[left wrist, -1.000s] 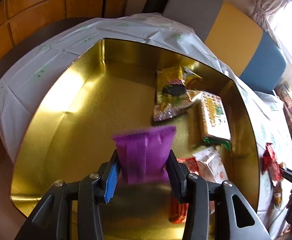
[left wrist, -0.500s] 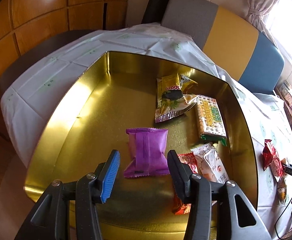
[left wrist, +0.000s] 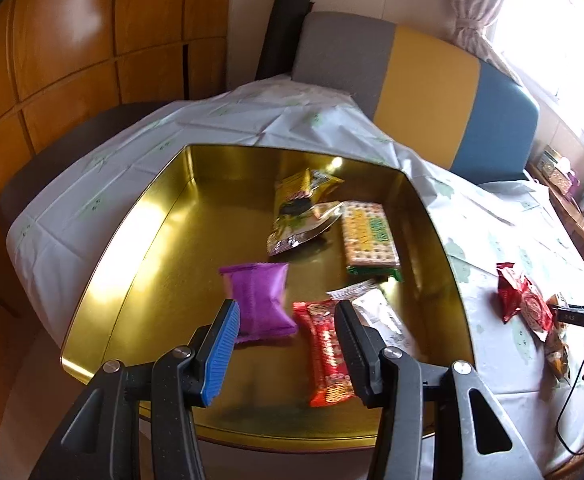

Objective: Organize snacks
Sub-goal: 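Withdraw the open left gripper from the tray while the right holds the cake packet, then carry the cake packet over the gold tray and open the right gripper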

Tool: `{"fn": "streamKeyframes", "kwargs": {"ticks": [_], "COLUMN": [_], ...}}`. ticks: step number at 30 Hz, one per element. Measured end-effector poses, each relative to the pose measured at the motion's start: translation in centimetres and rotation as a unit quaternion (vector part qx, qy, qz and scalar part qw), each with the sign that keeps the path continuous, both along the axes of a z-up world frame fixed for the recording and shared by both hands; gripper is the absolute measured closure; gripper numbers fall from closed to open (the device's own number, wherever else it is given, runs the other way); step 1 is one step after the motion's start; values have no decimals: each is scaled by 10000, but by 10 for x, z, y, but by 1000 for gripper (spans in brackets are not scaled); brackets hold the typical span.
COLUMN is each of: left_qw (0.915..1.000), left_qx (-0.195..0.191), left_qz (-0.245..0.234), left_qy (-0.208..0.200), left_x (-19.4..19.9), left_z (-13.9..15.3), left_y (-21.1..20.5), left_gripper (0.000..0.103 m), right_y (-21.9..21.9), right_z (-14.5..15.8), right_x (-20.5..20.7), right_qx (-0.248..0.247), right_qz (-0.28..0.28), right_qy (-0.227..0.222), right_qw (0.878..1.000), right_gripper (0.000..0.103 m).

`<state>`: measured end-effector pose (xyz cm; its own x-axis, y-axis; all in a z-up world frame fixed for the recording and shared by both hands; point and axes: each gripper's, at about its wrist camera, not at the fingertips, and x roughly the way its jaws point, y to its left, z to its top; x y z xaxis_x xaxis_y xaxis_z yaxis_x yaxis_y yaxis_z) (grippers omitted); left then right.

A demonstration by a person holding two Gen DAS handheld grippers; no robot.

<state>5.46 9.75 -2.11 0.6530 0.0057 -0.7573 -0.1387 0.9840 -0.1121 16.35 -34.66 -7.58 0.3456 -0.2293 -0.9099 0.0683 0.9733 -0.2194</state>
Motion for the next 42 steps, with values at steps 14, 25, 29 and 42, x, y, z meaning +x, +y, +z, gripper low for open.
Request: {"fn": "streamKeyframes", "kwargs": {"ticks": [14, 25, 29, 42], "left_qw": [9998, 9996, 9995, 9971], "left_qx": [27, -28, 8, -8], "left_qz": [-55, 75, 171, 675], "left_qy": [-176, -262, -262, -361], "left_x": [-12, -18, -22, -35], "left_z": [7, 10, 10, 11], "left_y": [7, 19, 27, 63], "left_gripper": [53, 53, 53, 53], "right_y": [-10, 83, 138, 316], "right_z": [32, 80, 87, 70], "right_x": [-4, -11, -10, -44], "right_qx": [363, 1266, 1847, 2501], "right_qz": [-825, 73, 664, 2363], "right_qy": [-313, -1099, -1076, -422], "right_qw": [9954, 9858, 9746, 9380], "right_gripper": [43, 43, 43, 43]}}
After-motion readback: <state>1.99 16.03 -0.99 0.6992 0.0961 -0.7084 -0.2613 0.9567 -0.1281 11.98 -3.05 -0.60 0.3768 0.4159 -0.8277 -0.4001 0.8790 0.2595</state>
